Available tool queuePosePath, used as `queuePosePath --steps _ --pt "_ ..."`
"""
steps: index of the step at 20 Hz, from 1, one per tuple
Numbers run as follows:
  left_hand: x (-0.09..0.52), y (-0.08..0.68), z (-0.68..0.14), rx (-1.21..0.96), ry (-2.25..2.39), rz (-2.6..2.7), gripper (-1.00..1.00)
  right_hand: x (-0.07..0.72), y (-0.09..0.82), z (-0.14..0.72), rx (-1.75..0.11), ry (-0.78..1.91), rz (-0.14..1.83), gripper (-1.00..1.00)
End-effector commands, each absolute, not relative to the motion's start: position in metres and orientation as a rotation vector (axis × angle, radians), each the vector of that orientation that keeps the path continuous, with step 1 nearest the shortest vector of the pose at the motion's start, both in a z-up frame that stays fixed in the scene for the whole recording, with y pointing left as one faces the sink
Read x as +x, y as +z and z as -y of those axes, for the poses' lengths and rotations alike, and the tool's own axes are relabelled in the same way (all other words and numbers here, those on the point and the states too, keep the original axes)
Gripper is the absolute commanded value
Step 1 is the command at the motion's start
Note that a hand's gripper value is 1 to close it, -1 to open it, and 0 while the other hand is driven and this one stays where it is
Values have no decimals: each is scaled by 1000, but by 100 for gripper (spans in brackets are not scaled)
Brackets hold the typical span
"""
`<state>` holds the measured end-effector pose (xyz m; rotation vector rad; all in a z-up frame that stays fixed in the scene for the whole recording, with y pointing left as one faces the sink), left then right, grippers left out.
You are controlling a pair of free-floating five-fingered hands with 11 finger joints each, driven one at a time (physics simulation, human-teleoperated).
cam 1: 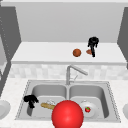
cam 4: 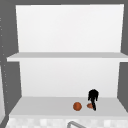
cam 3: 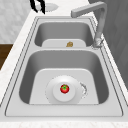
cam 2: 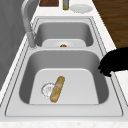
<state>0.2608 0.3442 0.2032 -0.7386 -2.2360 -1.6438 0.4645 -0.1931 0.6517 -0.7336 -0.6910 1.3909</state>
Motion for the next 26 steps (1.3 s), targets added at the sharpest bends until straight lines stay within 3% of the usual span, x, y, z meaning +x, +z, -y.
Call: queuePosePath --steps 1,10,23,24,26 --pt "261 203 -344 -739 -1644 2236 0 493 630 193 -727 1454 701 -100" --pt "261 203 -344 -739 -1644 2236 0 549 582 194 -706 1490 739 -100" --pt "261 203 -344 -739 -1644 2236 0 547 577 205 -646 1453 807 -100" --pt "261 203 -344 -739 -1644 2236 0 545 576 204 -644 1446 809 100" --pt "261 203 -344 -739 -1644 2236 0 543 581 201 -677 1434 802 100"
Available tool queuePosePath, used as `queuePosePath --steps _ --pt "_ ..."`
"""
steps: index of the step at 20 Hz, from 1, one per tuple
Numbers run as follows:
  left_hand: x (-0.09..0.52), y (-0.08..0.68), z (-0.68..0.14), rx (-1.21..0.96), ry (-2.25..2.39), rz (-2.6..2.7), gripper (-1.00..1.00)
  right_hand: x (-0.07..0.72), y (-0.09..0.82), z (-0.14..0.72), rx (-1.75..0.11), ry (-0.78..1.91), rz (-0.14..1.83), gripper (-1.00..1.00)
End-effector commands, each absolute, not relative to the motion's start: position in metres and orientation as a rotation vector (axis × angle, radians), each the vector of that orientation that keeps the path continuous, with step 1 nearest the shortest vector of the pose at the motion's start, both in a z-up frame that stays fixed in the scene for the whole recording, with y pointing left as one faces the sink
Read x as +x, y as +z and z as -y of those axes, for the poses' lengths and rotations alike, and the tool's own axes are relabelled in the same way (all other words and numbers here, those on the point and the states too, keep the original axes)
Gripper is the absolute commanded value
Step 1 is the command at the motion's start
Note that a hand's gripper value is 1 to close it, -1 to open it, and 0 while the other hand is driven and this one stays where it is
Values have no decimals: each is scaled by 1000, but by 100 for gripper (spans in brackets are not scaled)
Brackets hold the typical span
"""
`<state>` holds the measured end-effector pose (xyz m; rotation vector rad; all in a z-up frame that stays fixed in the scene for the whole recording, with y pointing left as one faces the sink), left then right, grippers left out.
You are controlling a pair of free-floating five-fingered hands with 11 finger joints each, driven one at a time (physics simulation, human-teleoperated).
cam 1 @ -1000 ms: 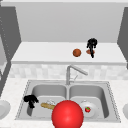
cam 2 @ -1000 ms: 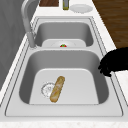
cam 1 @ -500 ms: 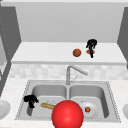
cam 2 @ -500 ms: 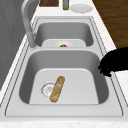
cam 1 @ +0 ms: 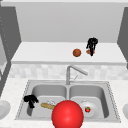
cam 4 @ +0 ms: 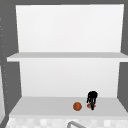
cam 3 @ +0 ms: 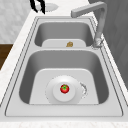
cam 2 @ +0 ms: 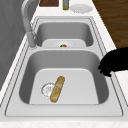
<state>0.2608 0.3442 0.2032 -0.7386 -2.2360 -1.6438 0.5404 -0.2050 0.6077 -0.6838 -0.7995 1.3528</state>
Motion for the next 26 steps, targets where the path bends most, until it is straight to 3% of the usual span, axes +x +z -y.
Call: queuePosePath --steps 1,11,26 --pt "261 203 -344 -739 -1644 2236 0 544 584 201 -688 1424 807 100" --pt "261 203 -344 -739 -1644 2236 0 550 599 217 -730 1323 982 100" --pt "261 203 -344 -739 -1644 2236 0 554 643 234 -715 1256 982 100"
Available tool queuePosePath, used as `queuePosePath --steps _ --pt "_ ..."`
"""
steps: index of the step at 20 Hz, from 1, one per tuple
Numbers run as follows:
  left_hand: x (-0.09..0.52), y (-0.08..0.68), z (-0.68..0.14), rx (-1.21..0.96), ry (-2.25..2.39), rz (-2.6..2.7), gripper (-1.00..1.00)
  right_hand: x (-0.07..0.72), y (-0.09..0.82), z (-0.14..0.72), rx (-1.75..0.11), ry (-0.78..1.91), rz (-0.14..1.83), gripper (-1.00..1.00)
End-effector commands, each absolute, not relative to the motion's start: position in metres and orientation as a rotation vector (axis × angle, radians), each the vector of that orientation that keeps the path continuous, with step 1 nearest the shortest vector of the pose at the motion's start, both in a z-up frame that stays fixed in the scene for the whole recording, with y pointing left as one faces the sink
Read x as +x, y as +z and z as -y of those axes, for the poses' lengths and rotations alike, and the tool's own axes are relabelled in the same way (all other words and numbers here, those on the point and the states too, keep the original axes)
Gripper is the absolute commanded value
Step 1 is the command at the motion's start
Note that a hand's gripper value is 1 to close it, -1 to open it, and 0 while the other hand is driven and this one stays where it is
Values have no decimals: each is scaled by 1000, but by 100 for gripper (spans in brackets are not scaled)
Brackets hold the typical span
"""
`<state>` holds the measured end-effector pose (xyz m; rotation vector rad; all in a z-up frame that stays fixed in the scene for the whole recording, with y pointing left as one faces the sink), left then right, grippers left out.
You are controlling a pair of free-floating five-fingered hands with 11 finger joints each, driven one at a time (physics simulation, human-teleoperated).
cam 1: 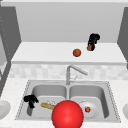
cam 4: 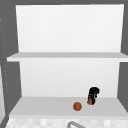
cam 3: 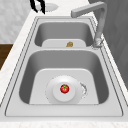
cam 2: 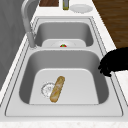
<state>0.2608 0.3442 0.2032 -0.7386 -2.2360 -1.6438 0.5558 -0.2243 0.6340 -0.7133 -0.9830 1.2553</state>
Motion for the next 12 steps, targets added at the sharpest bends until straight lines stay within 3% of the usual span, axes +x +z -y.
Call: queuePosePath --steps 1,12 --pt "261 203 -344 -739 -1644 2236 0 553 647 237 -713 1255 983 100" --pt "261 203 -344 -739 -1644 2236 0 520 683 269 -675 1255 959 100"
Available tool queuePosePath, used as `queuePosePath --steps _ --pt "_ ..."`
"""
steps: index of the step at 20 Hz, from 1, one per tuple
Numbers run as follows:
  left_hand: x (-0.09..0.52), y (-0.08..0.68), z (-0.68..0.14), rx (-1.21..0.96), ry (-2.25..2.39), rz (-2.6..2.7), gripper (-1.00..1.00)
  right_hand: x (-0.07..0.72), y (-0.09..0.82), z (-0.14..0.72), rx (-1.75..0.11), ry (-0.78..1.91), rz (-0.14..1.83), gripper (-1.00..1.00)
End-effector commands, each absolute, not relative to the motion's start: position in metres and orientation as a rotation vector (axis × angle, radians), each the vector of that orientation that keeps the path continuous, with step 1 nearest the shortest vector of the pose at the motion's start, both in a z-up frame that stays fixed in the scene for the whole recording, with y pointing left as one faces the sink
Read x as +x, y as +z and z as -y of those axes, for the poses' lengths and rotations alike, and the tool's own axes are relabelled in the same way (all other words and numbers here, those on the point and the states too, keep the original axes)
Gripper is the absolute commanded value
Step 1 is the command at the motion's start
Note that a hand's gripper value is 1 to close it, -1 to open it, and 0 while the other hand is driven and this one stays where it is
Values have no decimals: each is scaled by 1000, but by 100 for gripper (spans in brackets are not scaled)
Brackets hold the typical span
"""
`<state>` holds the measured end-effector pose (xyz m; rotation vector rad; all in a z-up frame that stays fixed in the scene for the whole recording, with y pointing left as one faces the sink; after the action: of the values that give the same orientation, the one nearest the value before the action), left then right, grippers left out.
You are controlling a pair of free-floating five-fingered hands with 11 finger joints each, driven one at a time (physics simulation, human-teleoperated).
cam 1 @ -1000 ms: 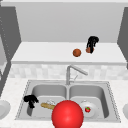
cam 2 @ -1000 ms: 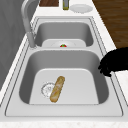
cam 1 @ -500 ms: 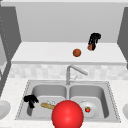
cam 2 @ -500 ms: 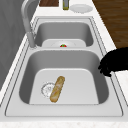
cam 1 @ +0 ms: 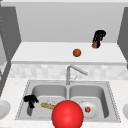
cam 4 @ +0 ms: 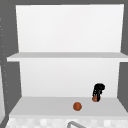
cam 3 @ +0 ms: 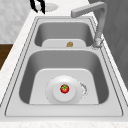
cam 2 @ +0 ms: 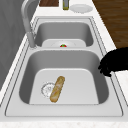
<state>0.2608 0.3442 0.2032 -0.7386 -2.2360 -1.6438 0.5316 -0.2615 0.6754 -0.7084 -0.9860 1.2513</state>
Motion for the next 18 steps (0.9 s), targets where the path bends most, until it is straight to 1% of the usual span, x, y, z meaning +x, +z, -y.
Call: queuePosePath --steps 1,18 --pt "261 203 -344 -739 -1644 2236 0 516 686 273 -672 1255 959 100" --pt "261 203 -344 -739 -1644 2236 0 439 715 323 -554 1286 882 100"
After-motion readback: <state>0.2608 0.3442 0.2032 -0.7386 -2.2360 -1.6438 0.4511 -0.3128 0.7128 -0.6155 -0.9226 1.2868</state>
